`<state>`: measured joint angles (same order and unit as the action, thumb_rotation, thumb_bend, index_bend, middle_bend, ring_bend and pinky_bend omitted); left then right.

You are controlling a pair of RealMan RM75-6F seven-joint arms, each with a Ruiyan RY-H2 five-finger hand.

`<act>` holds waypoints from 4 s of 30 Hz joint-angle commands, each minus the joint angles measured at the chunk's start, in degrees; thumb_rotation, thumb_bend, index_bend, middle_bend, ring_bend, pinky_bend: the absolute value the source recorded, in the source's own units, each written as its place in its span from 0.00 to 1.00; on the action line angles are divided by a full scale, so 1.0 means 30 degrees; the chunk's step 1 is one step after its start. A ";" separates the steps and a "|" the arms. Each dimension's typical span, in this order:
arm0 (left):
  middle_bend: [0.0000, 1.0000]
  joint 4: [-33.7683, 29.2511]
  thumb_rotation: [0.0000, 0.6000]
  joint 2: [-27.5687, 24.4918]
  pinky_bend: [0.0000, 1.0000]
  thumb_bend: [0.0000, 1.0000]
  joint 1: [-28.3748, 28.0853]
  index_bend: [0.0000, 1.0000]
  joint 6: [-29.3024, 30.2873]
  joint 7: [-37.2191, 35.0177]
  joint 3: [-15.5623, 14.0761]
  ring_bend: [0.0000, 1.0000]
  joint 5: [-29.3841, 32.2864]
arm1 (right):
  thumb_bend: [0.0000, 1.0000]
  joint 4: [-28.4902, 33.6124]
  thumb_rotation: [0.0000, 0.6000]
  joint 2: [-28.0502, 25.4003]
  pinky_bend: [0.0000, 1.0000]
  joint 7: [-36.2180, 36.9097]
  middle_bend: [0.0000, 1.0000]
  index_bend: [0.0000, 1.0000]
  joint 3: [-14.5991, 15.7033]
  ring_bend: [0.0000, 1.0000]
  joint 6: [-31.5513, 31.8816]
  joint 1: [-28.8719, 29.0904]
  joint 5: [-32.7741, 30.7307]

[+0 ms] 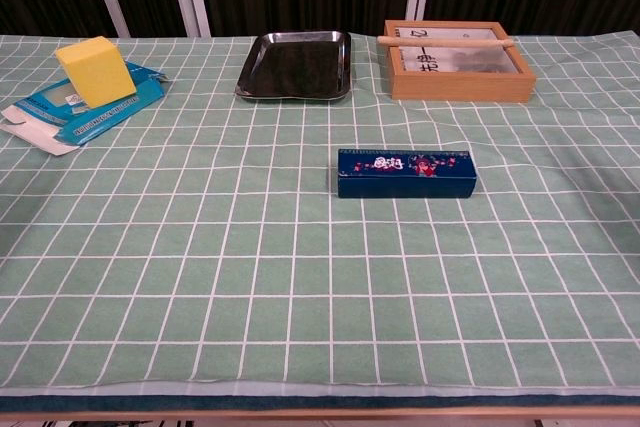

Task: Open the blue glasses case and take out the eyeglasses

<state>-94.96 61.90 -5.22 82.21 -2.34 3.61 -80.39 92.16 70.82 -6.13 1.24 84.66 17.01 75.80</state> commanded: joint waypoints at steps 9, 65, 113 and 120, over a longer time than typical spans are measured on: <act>0.00 -0.0041 1.00 0.0029 0.00 0.01 0.0103 0.00 0.0188 0.0135 -0.0107 0.00 -0.0234 | 0.15 0.1135 1.00 -0.0514 0.23 -0.0240 0.00 0.00 -0.0393 0.00 -0.0910 -0.0250 0.0155; 0.00 -0.0397 1.00 -0.0311 0.00 0.01 -0.0609 0.00 -0.1565 -0.1850 0.0169 0.00 0.0620 | 0.39 -0.0831 1.00 0.8799 0.23 -1.3019 0.00 0.20 -0.6413 0.00 -0.8401 1.3329 -1.8511; 0.00 -0.0460 1.00 -0.0442 0.00 0.01 -0.0572 0.00 -0.1446 -0.2261 0.0169 0.00 0.0591 | 0.75 -0.1366 1.00 0.9350 0.23 -1.2904 0.00 0.25 -0.6423 0.00 -0.7984 1.4654 -2.1385; 0.00 -0.0470 1.00 -0.0448 0.00 0.01 -0.0579 0.00 -0.1471 -0.2295 0.0155 0.00 0.0582 | 0.85 -0.1383 1.00 0.9215 0.23 -1.2745 0.00 0.23 -0.6401 0.00 -0.8126 1.4643 -2.1241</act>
<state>-96.37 60.56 -6.96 77.80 -9.23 4.08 -78.64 88.02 98.47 -44.38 -17.97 60.29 60.95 12.07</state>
